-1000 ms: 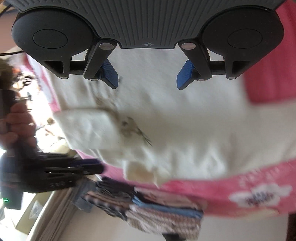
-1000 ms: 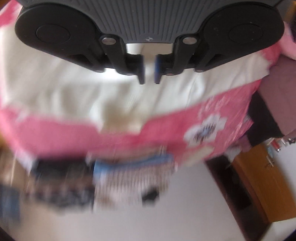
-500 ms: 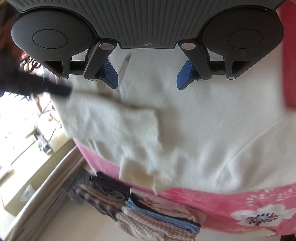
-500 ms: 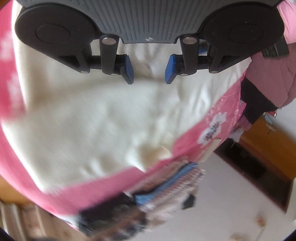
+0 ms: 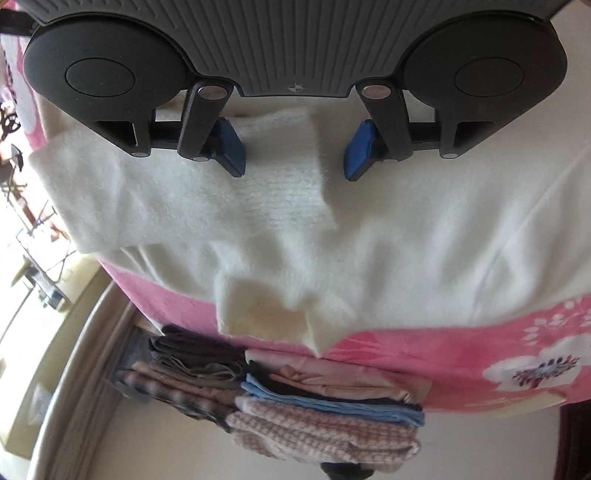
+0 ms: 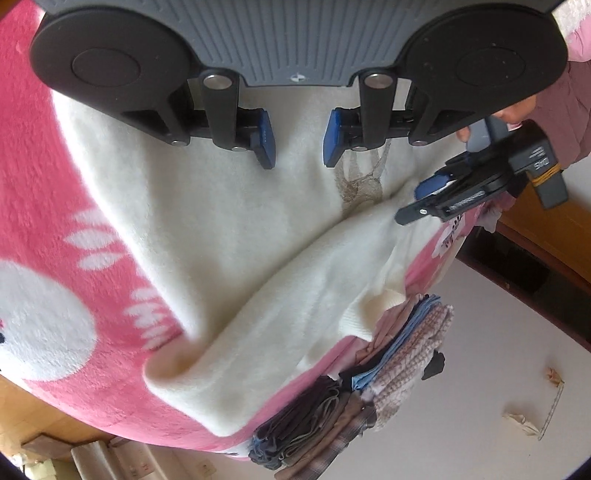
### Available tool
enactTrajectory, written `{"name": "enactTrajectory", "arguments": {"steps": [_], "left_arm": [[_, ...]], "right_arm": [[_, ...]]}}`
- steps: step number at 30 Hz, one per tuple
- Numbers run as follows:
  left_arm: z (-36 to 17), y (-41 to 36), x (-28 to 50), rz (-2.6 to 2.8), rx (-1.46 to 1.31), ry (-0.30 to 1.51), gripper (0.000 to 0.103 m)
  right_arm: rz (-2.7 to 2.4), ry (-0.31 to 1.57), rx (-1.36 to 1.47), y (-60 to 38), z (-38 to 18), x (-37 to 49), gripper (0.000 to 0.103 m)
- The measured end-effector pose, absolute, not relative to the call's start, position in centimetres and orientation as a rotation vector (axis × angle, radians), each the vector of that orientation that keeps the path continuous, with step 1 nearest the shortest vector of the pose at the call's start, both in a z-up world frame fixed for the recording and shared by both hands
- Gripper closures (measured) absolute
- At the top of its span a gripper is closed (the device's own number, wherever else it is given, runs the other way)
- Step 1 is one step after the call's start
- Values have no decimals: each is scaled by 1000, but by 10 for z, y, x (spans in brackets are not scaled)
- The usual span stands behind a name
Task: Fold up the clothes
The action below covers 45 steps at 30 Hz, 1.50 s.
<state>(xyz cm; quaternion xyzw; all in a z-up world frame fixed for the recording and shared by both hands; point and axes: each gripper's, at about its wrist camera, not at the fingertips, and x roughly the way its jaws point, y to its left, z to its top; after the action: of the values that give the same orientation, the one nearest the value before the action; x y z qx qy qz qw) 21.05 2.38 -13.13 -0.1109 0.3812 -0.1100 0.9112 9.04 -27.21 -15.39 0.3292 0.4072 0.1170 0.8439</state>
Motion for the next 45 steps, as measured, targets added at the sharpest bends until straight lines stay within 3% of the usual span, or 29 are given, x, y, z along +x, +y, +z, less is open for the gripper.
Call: {"name": "enactTrajectory", "arguments": {"steps": [5, 7, 9, 21, 30, 45], "left_arm": [[-132, 19, 207, -205, -227, 742, 67], [-132, 16, 205, -193, -192, 718, 89], [-131, 13, 201, -176, -156, 684, 100], [-62, 43, 172, -31, -141, 414, 101], [-89, 102, 194, 112, -168, 580, 101], [-111, 107, 182, 173, -129, 679, 101]], "right_arm": [[264, 856, 675, -274, -155, 89, 74], [265, 853, 682, -274, -157, 88, 74], [264, 849, 688, -275, -157, 88, 74], [261, 845, 664, -274, -155, 86, 74], [259, 838, 664, -273, -155, 86, 74], [246, 841, 648, -270, -154, 87, 74]]}}
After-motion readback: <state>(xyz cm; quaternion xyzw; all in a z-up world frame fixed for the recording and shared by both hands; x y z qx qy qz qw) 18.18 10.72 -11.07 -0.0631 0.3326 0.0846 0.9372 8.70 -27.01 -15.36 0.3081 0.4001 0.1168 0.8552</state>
